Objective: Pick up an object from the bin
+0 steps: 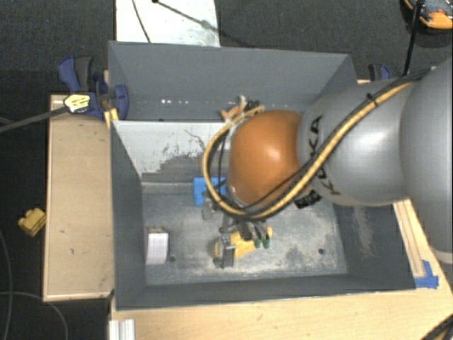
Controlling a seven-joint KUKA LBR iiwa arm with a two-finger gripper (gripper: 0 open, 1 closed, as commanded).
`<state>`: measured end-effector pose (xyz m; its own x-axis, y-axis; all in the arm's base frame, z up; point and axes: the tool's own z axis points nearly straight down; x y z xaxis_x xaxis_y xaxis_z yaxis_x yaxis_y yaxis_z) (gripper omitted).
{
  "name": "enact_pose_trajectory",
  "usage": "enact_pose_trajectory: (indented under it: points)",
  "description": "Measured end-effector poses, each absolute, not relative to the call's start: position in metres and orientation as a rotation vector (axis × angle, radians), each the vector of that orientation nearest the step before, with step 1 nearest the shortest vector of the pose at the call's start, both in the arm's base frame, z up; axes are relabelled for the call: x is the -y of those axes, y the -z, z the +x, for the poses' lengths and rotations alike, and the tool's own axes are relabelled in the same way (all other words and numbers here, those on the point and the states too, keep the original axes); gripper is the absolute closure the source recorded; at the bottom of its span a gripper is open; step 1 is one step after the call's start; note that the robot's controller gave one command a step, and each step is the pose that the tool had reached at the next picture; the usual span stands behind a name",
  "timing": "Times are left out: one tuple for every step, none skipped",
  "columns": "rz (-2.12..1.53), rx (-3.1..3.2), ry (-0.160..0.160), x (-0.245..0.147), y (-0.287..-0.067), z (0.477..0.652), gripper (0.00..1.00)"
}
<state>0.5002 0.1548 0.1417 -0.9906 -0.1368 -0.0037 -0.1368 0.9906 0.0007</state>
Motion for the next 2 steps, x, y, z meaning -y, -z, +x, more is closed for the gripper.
enact_pose_trajectory:
  points:
    - [-0.337,-3.122,-0.001,-0.134,-0.118,0.501,0.0]
    - [-0.414,-3.112,-0.001,-0.111,-0.107,0.517,0.0]
